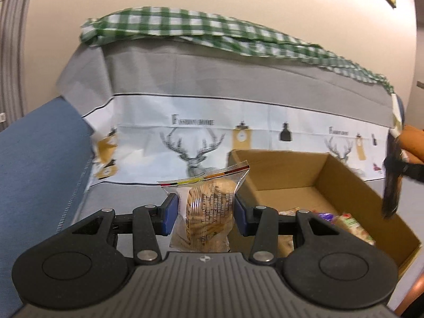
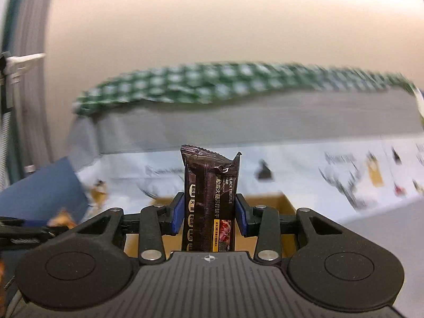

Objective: Organize snacks
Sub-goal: 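Lift the biscuit bag with the left tool while the right tool carries the chocolate bar over the box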

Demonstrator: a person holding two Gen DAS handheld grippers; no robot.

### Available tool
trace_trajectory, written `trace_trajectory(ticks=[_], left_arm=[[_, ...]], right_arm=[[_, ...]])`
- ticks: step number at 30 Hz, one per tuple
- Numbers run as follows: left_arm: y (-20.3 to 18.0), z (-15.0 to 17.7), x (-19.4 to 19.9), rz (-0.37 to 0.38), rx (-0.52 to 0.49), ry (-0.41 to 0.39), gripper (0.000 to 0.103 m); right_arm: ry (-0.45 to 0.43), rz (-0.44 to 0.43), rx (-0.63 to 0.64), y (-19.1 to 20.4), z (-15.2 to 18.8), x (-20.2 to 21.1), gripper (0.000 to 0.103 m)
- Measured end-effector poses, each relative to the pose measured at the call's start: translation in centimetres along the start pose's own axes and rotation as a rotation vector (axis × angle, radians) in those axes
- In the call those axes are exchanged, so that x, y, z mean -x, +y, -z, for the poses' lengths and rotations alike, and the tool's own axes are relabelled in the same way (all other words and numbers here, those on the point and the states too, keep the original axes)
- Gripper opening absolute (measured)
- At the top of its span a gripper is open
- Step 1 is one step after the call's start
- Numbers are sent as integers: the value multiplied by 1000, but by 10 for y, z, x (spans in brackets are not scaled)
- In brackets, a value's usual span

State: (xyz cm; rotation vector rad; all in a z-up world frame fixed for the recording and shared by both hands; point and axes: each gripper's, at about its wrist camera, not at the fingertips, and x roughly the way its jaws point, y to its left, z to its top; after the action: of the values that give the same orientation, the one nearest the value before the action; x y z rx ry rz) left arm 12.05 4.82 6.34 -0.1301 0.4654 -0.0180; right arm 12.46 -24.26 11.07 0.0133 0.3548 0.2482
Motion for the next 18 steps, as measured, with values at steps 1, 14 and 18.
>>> trace_trajectory(ticks=[1, 14, 18], left_arm=[[-5, 0, -1, 9, -1, -5, 49], [-63, -5, -27, 106, -8, -39, 48], [-80, -8, -34, 135, -29, -66, 47]], right_arm=[[37, 19, -27, -8, 3, -4, 41], [96, 41, -27, -22, 9, -21, 41], [108, 46, -14, -22, 10, -24, 41]])
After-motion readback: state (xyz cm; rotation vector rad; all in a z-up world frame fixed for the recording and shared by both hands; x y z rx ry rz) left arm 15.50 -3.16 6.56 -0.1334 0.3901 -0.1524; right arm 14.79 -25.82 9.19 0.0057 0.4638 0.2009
